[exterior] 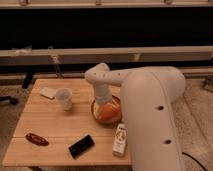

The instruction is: Push the ceramic bowl across the table

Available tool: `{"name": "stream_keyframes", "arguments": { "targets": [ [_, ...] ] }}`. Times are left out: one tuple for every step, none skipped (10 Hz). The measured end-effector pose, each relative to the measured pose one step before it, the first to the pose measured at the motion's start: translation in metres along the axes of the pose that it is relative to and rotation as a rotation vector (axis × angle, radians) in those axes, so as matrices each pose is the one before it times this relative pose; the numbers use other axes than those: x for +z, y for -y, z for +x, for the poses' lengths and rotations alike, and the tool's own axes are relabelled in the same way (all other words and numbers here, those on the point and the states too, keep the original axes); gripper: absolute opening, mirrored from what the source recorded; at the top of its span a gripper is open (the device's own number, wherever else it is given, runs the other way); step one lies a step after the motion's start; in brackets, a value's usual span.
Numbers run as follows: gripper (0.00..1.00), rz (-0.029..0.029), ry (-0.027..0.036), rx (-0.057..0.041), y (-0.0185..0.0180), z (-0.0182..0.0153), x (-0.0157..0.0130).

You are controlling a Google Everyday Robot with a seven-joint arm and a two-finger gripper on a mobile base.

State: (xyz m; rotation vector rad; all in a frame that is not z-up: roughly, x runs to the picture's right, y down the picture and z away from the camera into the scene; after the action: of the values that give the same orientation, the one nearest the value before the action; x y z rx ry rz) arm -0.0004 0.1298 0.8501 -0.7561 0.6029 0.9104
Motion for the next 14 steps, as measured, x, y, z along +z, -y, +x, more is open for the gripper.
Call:
{"name": "stream_keyframes", "arguments": {
  "targets": [
    [0.8, 0.00015, 0.00068, -0.00126, -0.00035, 0.00036, -0.00018],
    [0.8, 0.00032, -0.00001, -0.00157, -0.00034, 0.00037, 0.00024],
    [0.8, 0.0002, 0.0009, -0.00136, -0.00042, 0.00013, -0.00025],
    [0.8, 0.00065, 0.00087, -0.00129, -0.00013, 0.00022, -0.00008],
    [0.8, -0.00018, 0.00024, -0.00173, -0.00037, 0.00033, 0.00023],
    [0.8, 0.00024, 0.00071, -0.00092, -0.00007, 0.00025, -0.00007],
    [0.8, 0.00099, 0.00018, -0.00205, -0.00044, 0.00048, 0.00036],
    [0.8, 0.00028, 0.001, -0.00091, -0.00044, 0.00016, -0.00041],
    [0.8, 0.00041, -0.00011, -0.00132, -0.00035, 0.00028, 0.00049],
    [0.8, 0.00122, 0.00152, -0.00238, -0.00041, 0.00037, -0.00011],
    [0.8, 0.00106, 0.00029, -0.00156, -0.00001, 0.00062, 0.00014],
    [0.8, 0.0003, 0.00059, -0.00235, -0.00043, 0.00026, 0.00046],
    [0.8, 0.00064, 0.00087, -0.0004, 0.00022, 0.00016, -0.00016],
    [0.8, 0.00041, 0.00008, -0.00159, -0.00022, 0.00049, 0.00044]
  ]
}}
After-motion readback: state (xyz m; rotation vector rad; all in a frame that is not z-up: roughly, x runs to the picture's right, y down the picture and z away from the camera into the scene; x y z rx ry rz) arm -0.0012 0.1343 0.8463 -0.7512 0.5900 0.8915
